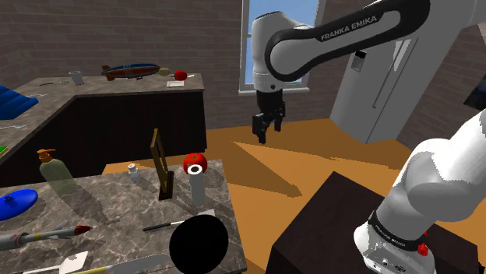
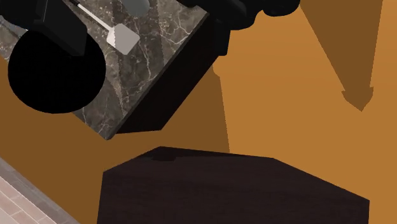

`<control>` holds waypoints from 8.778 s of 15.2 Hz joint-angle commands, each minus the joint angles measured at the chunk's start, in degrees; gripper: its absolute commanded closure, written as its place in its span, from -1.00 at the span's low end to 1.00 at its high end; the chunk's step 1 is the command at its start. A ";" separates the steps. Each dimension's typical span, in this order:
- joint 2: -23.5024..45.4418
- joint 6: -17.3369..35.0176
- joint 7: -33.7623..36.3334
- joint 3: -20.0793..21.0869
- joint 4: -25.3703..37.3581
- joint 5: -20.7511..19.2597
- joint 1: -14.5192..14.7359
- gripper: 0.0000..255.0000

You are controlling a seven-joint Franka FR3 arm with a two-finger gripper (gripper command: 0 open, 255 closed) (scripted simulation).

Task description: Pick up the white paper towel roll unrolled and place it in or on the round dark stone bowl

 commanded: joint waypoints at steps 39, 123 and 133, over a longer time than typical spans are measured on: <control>64.36 6.10 20.40 0.99 53.69 -13.73 10.70 -1.00; 36.25 2.64 35.98 9.45 29.31 -6.95 18.76 1.00; 39.38 8.04 36.57 8.92 26.85 -8.18 19.14 1.00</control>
